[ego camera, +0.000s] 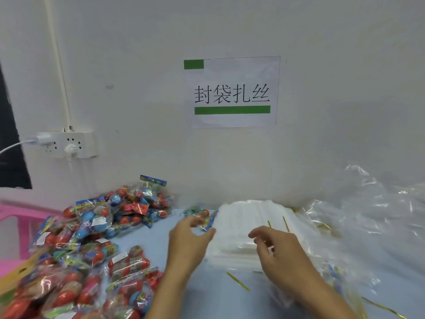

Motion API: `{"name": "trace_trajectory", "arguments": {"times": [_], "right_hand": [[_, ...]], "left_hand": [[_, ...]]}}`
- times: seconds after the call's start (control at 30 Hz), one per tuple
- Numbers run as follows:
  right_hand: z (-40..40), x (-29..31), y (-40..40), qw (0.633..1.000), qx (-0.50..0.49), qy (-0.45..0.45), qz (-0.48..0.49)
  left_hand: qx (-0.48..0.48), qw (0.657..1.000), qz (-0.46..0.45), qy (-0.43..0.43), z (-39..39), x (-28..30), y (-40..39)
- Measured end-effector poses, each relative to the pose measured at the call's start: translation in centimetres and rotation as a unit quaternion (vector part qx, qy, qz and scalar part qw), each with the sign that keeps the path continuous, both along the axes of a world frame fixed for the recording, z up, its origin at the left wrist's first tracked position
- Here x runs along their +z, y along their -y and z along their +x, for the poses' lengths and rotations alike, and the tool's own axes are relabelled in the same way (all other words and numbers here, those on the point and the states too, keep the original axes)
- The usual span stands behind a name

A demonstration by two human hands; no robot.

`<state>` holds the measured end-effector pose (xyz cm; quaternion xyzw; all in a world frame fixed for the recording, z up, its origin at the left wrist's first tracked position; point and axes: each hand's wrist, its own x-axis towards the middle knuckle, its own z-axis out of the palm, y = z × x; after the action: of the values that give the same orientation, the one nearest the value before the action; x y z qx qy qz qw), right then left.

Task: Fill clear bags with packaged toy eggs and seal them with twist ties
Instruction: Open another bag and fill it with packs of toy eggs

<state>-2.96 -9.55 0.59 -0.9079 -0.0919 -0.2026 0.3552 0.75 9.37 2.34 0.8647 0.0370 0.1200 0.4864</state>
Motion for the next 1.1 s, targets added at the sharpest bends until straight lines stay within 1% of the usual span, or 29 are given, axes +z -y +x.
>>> {"name": "trace_trajectory", "arguments": {"times": [0.03,0.07,0.1,0.13,0.17,0.2,0.23,0.27,0.33,0.37,0.43,0.47,0.5,0.57,0.63,0.67,0.7,0.73,0.77,0.8,0.83,0.87,0.9,0.93,0.97,1.0,1.03,1.07,1.1], "right_hand": [[0.0,0.0,-0.1,1.0,0.006,-0.003,-0.009],[-0.1,-0.1,-0.3,1.0,0.014,-0.007,-0.017],[-0.2,-0.1,-0.6,0.999,0.021,-0.013,-0.02],[-0.3,-0.1,-0.7,0.999,0.027,-0.02,-0.02],[-0.4,-0.1,-0.9,0.999,0.03,-0.026,-0.018],[-0.5,0.0,-1.0,0.999,0.032,-0.029,-0.018],[-0.6,0.0,-1.0,0.999,0.034,-0.031,-0.017],[-0.6,0.0,-0.9,0.999,0.037,-0.032,-0.017],[-0.7,0.2,-0.9,0.998,0.041,-0.038,-0.018],[-0.7,0.2,-0.9,0.998,0.041,-0.042,-0.019],[-0.6,0.3,-1.0,0.998,0.04,-0.047,-0.019],[-0.7,0.2,-1.0,0.998,0.039,-0.048,-0.019],[-0.6,0.2,-1.0,0.998,0.037,-0.05,-0.019],[-0.7,0.1,-1.1,0.998,0.036,-0.046,-0.022],[-0.7,0.1,-1.3,0.998,0.034,-0.033,-0.03],[-0.6,0.0,-1.4,0.999,0.032,-0.024,-0.032],[-0.5,0.0,-1.5,0.999,0.032,-0.014,-0.029],[-0.5,0.1,-1.6,0.999,0.037,-0.005,-0.02],[-0.6,0.3,-1.9,0.999,0.053,0.008,-0.001],[-0.8,0.4,-2.2,0.996,0.077,0.022,0.028],[-0.8,0.4,-2.5,0.992,0.103,0.03,0.066],[-0.8,0.5,-2.6,0.986,0.124,0.026,0.108],[-0.7,0.5,-2.6,0.98,0.13,0.02,0.149],[-0.5,0.5,-2.4,0.977,0.114,0.021,0.182],[-0.3,0.6,-2.1,0.973,0.085,0.032,0.211],[-0.1,0.8,-1.7,0.97,0.042,0.049,0.235],[-0.1,1.3,-1.3,0.965,-0.003,0.053,0.256],[-0.1,1.6,-1.0,0.96,-0.029,0.047,0.273],[-0.1,1.9,-0.9,0.955,-0.04,0.034,0.291]], "left_hand": [[0.104,0.992,0.069,-0.002,-0.1,-0.6,-2.2],[0.183,0.969,0.155,-0.053,-0.4,-1.5,-4.2],[0.225,0.941,0.232,-0.103,-0.4,-1.9,-4.9],[0.235,0.925,0.255,-0.155,-0.4,-2.0,-4.7],[0.228,0.917,0.257,-0.202,-0.3,-2.5,-4.4],[0.212,0.908,0.272,-0.236,-0.4,-2.6,-4.4],[0.192,0.903,0.295,-0.245,-0.4,-2.6,-4.4],[0.17,0.898,0.334,-0.231,-0.1,-2.9,-4.2],[0.104,0.909,0.379,-0.141,-0.2,-3.2,-2.5],[0.064,0.918,0.379,-0.103,0.0,-3.4,-1.6],[-0.003,0.926,0.374,-0.052,0.3,-3.3,-0.7],[-0.019,0.929,0.367,-0.038,0.4,-3.2,-0.4],[-0.015,0.936,0.352,-0.02,0.4,-3.1,-0.3],[0.028,0.956,0.289,0.031,0.5,-3.0,-0.2],[0.085,0.977,0.174,0.093,0.4,-2.4,0.0],[0.104,0.982,0.093,0.126,0.3,-1.9,0.2],[0.118,0.98,0.009,0.157,0.2,-1.4,0.6],[0.124,0.974,-0.072,0.174,0.0,-0.7,1.0],[0.108,0.966,-0.157,0.173,-0.3,-0.1,1.6],[0.057,0.954,-0.254,0.151,-0.5,0.4,2.2],[-0.024,0.93,-0.351,0.106,-0.9,0.9,2.9],[-0.106,0.897,-0.426,0.053,-1.5,1.3,3.6],[-0.16,0.87,-0.466,0.012,-2.0,1.6,4.1],[-0.194,0.856,-0.479,-0.013,-2.2,1.8,4.3],[-0.204,0.859,-0.468,-0.023,-2.1,1.8,4.4],[-0.197,0.876,-0.439,-0.022,-2.0,1.7,4.2],[-0.175,0.905,-0.387,-0.014,-1.8,1.6,3.9],[-0.14,0.94,-0.312,-0.005,-1.5,1.4,3.5],[-0.095,0.973,-0.212,-0.001,-1.3,1.2,2.9]]}}
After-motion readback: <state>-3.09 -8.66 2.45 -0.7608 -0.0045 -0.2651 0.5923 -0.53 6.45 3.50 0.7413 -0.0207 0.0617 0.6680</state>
